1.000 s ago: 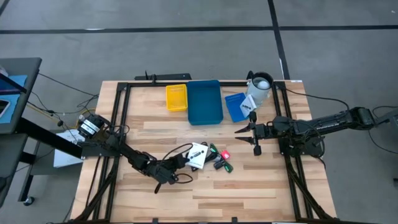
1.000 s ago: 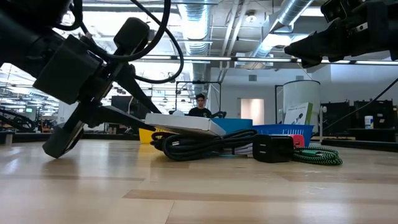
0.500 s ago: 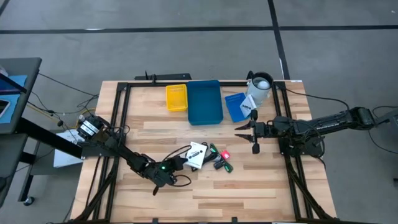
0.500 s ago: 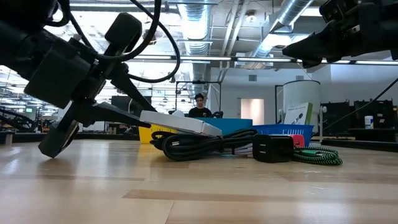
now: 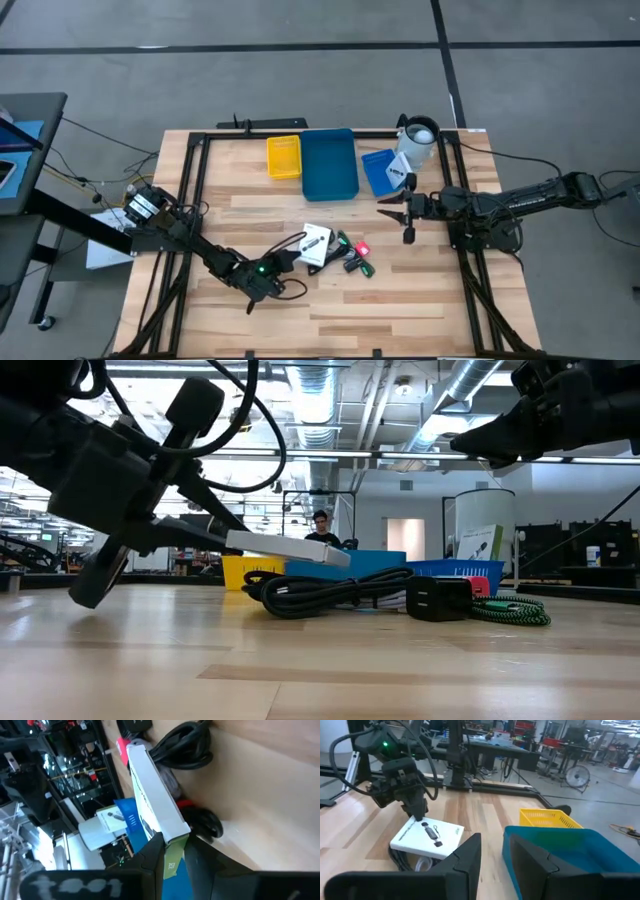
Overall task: Pick and place items into bin
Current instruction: Put the white card reader box into the blue basket
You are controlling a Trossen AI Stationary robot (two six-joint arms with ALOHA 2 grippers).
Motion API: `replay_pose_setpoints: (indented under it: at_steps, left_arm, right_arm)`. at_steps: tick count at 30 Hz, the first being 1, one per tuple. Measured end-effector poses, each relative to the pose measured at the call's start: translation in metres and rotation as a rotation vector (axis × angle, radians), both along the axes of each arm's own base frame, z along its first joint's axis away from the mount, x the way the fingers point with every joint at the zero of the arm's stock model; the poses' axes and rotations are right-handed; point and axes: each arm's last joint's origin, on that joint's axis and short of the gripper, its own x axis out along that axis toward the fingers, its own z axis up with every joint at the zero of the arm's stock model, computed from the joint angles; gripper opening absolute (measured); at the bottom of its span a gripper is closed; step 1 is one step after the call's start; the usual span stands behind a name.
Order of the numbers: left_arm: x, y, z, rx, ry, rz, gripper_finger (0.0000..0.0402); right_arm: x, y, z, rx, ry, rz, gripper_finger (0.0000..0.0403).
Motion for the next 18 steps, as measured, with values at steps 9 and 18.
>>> replay_pose_setpoints:
  at_steps: [9,18]
  left_arm:
    - [0.001,-0.004,0.008,0.013,-0.102,0.067,0.0048]
    - [0.002,-0.004,0.01,0.031,-0.115,0.071,0.0048]
  right_arm:
    - [0.001,-0.001,-0.001,-0.044,0.014,-0.041,0.0099]
    - [0.013,-0.002,-0.018,-0.231,0.135,-0.083,0.0099]
